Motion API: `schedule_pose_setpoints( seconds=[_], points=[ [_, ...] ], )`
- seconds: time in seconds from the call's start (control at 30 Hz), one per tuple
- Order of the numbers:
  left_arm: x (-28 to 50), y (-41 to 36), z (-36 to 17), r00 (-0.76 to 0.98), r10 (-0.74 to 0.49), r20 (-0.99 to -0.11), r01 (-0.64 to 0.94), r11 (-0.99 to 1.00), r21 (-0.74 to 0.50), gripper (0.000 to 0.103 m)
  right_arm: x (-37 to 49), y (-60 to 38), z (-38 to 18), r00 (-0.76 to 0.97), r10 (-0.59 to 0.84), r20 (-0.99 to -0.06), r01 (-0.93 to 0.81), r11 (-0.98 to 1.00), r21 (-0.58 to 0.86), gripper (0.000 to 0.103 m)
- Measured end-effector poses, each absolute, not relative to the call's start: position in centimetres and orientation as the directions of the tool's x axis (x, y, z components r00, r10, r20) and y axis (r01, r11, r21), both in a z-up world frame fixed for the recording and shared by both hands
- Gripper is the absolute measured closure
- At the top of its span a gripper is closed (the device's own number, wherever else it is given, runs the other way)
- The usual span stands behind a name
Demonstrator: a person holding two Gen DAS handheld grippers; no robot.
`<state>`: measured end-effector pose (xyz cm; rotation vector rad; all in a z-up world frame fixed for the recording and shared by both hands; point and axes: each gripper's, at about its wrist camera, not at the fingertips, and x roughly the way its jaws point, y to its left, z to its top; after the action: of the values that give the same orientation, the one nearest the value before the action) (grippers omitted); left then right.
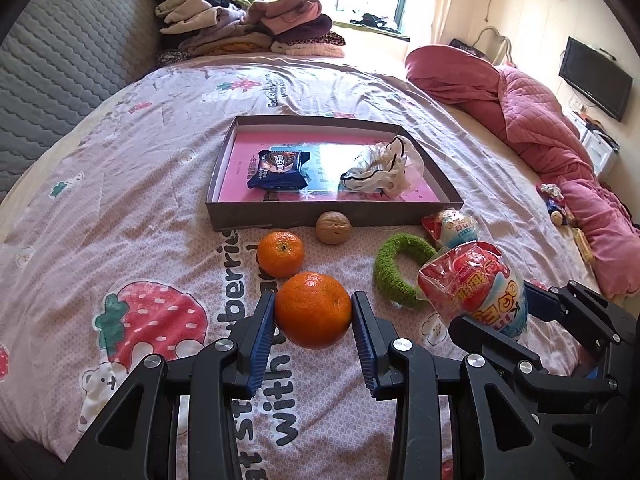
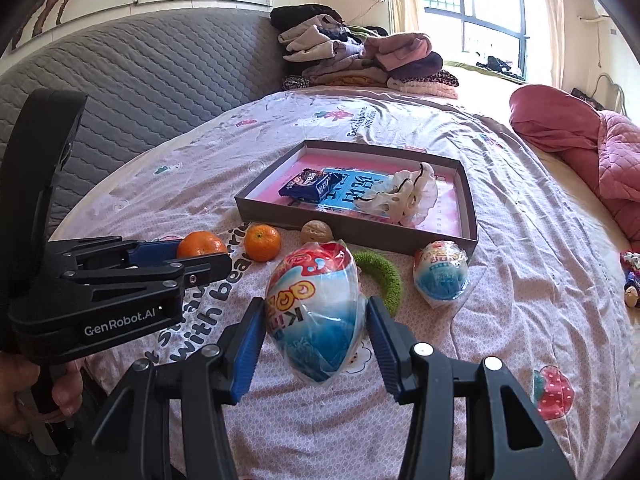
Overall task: Organize objects
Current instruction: 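Lift the orange with left tool while right tool lifts the egg toy, then carry the orange over the tray with left tool while right tool carries egg toy there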
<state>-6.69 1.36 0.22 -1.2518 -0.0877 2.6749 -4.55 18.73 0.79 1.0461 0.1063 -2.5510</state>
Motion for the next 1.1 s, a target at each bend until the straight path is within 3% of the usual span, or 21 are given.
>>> schedule_pose_setpoints(
  seconds=[1.1],
  points=[
    [-8.1,2.3,4.4,-0.691,0.193,-0.696,-0.172,-0.980,-0.101,0.064,-6.9,20.0,5.7,-0.730,-0.302,-0.613,0.342,-0.938,0.055,0.052]
  ],
)
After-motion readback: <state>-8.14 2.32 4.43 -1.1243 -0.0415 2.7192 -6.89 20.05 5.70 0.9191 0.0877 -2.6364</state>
